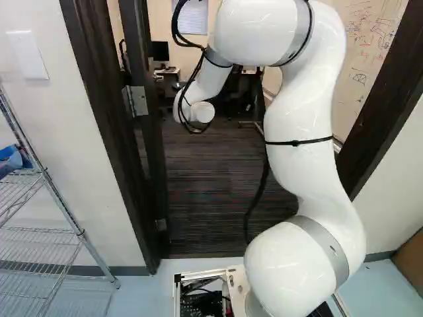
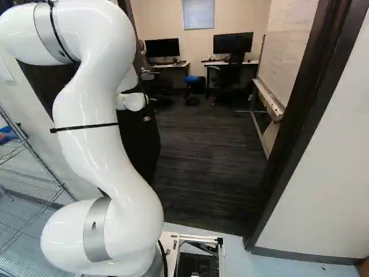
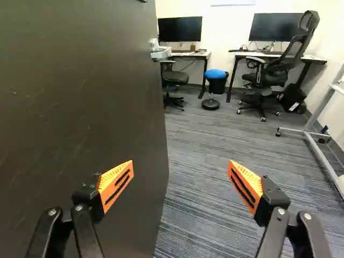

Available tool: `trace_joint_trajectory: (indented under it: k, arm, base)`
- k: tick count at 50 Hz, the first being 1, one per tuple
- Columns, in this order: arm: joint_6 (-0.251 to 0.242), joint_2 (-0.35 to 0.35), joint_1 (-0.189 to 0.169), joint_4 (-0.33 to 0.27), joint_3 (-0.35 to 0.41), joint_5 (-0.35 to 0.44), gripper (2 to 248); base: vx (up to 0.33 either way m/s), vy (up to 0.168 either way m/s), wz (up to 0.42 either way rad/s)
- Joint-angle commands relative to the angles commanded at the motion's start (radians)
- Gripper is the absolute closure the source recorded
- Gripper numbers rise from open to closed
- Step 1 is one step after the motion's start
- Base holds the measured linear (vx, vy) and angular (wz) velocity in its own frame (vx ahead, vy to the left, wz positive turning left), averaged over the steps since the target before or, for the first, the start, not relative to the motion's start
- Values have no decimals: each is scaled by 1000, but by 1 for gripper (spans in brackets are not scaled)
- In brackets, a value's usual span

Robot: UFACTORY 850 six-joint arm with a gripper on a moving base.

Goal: Open the door and move inside

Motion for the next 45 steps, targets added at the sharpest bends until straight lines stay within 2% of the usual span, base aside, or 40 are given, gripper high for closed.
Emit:
trace_joint_trajectory:
  k: [45]
  arm:
    - [0, 208, -71, -118, 252, 0, 3]
  base:
    - [0, 0, 0]
